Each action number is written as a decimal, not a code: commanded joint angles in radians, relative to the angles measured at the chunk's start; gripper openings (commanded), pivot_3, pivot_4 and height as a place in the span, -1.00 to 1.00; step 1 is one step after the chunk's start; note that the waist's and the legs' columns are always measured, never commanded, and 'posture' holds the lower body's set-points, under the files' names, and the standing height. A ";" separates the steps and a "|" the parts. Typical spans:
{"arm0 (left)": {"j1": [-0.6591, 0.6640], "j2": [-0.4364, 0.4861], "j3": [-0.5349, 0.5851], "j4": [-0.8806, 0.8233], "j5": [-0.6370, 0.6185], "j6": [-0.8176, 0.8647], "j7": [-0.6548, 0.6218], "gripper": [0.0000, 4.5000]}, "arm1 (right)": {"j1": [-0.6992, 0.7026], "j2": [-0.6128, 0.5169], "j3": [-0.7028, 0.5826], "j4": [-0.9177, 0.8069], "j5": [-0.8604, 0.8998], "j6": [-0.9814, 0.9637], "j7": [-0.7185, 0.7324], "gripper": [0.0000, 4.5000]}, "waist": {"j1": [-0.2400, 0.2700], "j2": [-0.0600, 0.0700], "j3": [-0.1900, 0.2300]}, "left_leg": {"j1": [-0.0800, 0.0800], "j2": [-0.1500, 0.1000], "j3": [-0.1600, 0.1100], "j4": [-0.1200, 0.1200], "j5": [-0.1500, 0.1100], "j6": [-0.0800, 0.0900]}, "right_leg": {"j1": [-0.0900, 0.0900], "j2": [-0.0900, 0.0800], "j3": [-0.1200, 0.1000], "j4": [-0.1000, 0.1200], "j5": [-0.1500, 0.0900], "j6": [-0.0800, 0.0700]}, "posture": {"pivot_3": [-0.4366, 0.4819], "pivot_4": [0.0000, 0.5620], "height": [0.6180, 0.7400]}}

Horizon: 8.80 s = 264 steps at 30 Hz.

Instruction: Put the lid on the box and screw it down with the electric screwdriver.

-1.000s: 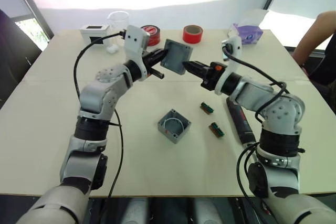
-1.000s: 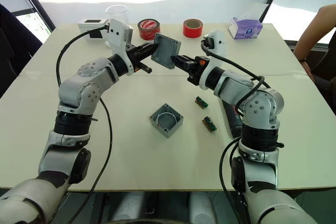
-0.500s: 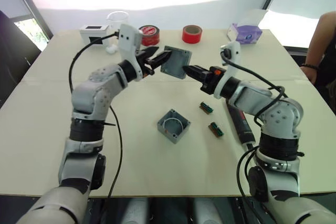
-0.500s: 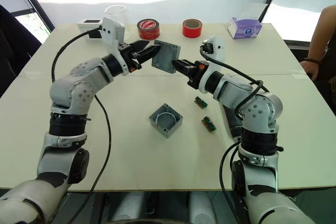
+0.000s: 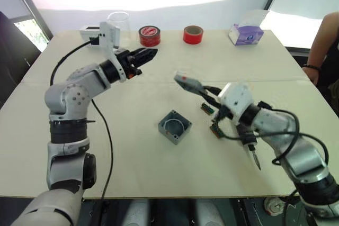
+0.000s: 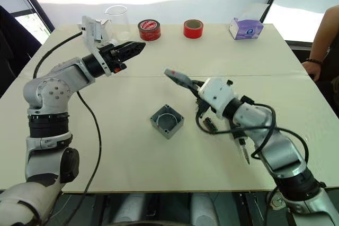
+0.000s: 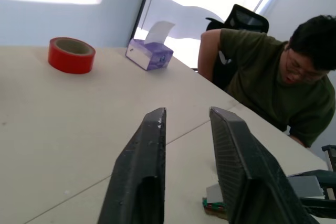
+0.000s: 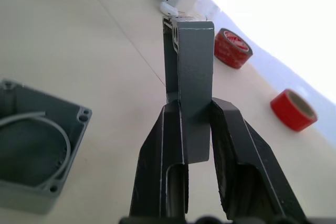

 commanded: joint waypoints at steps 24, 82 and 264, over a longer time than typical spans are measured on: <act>0.120 0.186 -0.423 -0.176 0.217 -0.059 -0.337 -0.97 | 0.099 0.031 0.061 0.159 -0.663 -0.554 -0.131 -0.95 | 0.003 0.000 0.000 | 0.001 0.000 0.000 0.001 0.000 -0.001 | 0.002 0.000 0.000 0.000 0.000 0.000 | -0.05 -0.47 1.00; 0.225 0.077 -0.374 -0.130 0.309 -0.045 -0.345 -1.00 | 0.315 0.091 -0.089 0.032 -0.181 -0.345 0.084 0.05 | 0.025 -0.002 -0.017 | 0.027 0.002 -0.003 -0.002 -0.005 0.007 | 0.032 0.000 -0.002 -0.006 -0.004 -0.006 | -0.05 -0.47 1.00; 0.308 0.372 -0.293 -0.355 0.258 -0.136 -0.439 -1.00 | -0.044 0.215 -0.079 -0.055 0.414 0.609 0.151 -0.95 | 0.022 0.001 -0.009 | 0.002 0.002 -0.004 0.000 -0.002 0.004 | 0.005 0.001 -0.004 -0.002 0.001 -0.005 | -0.05 -0.47 1.00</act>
